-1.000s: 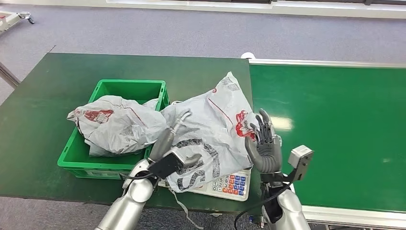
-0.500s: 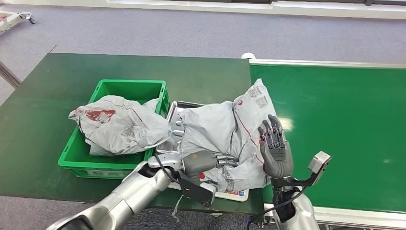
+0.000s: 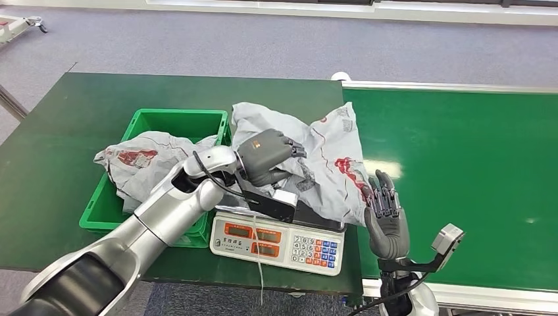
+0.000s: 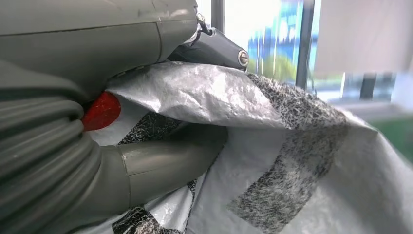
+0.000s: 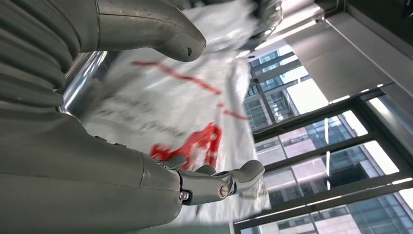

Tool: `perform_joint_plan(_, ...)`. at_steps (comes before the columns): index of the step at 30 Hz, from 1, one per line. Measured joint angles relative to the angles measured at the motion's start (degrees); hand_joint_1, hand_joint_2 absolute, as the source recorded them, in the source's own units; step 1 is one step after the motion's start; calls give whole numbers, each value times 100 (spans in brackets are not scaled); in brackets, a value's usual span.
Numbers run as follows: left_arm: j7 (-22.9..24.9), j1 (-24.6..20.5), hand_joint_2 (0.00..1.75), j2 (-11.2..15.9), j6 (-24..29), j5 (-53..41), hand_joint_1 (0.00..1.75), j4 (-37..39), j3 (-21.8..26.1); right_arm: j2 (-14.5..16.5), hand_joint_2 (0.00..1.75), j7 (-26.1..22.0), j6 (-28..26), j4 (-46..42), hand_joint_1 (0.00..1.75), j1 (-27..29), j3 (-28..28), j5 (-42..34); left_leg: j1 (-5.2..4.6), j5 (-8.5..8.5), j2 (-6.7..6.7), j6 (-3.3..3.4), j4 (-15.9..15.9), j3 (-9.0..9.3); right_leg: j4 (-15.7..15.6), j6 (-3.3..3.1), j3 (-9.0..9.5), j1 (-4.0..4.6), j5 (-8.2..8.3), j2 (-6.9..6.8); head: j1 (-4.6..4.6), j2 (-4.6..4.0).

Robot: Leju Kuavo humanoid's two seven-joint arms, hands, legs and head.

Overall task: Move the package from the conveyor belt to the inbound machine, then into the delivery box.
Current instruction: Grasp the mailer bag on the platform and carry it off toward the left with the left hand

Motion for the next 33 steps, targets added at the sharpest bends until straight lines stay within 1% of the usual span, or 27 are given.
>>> perform_joint_plan(5, 518, -85, 175, 274, 41, -226, 175, -873, -49, 31, 175, 44, 48, -65, 0, 57, -158, -8, 0, -1, 3, 0, 0, -2, 0, 0, -3, -1, 0, 3, 0, 0)
perform_joint_plan(8, 735, -79, 175, 478, 255, -400, 175, -972, -35, 36, 175, 58, 52, -111, 0, 125, -261, -10, 0, 0, 4, 0, -1, -3, 0, 0, -3, 0, 0, 2, -1, 0)
perform_joint_plan(11, 843, 59, 175, 734, 843, -631, 175, -693, 162, 45, 175, 64, 69, -246, 0, 284, -384, -2, 0, 1, 7, -2, -5, 1, 1, -2, -2, 1, -1, 9, 0, 0)
perform_joint_plan(15, 865, 395, 175, 1051, 1667, -1023, 175, -25, 735, 104, 175, 114, 133, -486, 0, 553, -547, 62, 1, 1, 32, -5, -9, 2, 3, -8, -15, 8, 2, 37, -2, 0)
perform_joint_plan(17, 906, 548, 175, 1139, 1877, -1189, 175, 239, 1057, 140, 175, 143, 159, -578, 0, 641, -613, 75, 4, 3, 35, -8, -9, -3, 3, -11, -22, 14, 4, 40, -2, 0)
perform_joint_plan(21, 969, 704, 175, 1196, 1946, -1355, 175, 503, 1444, 197, 175, 166, 172, -680, 0, 691, -674, 97, 6, 5, 23, -9, -9, -11, 3, -11, -21, 14, 3, 30, 0, 0)
perform_joint_plan(22, 1074, 730, 175, 1200, 1968, -1434, 175, 533, 1504, 209, 175, 176, 171, -695, 0, 694, -687, 113, 6, 4, 24, -9, -9, -11, 3, -11, -21, 11, 3, 30, 1, 0)
perform_joint_plan(24, 1457, 815, 175, 1202, 2105, -1687, 175, 573, 1673, 238, 175, 212, 169, -733, 0, 712, -716, 158, 5, 1, 34, -8, -9, -10, 3, -11, -22, 5, 4, 39, 1, 0)
perform_joint_plan(26, 1855, 953, 175, 1202, 2365, -1975, 175, 614, 1982, 268, 175, 263, 169, -770, 0, 745, -737, 214, 4, -3, 46, -10, -9, -6, 3, -11, -24, 3, 4, 54, -1, 0)
perform_joint_plan(27, 2026, 1035, 175, 1201, 2528, -2140, 168, 638, 2188, 281, 175, 286, 169, -783, 0, 765, -741, 247, 3, -5, 50, -11, -9, -4, 3, -11, -25, 3, 4, 58, -1, 0)
perform_joint_plan(30, 2475, 1292, 175, 1200, 2957, -2740, 37, 693, 2827, 317, 175, 334, 167, -802, 0, 798, -744, 349, 5, -6, 50, -14, -9, -3, 3, -12, -28, 9, 3, 59, -2, 0)
perform_joint_plan(31, 2573, 1375, 175, 1193, 3062, -2924, 0, 692, 3029, 331, 175, 345, 161, -804, 0, 799, -744, 376, 6, -5, 50, -15, -9, -3, 3, -12, -28, 12, 3, 58, -2, 0)
perform_joint_plan(33, 2688, 1527, 175, 1160, 3220, -3196, 0, 651, 3400, 357, 175, 362, 146, -805, 0, 797, -745, 414, 7, -4, 50, -17, -9, -4, 3, -13, -29, 17, 3, 58, -2, 0)
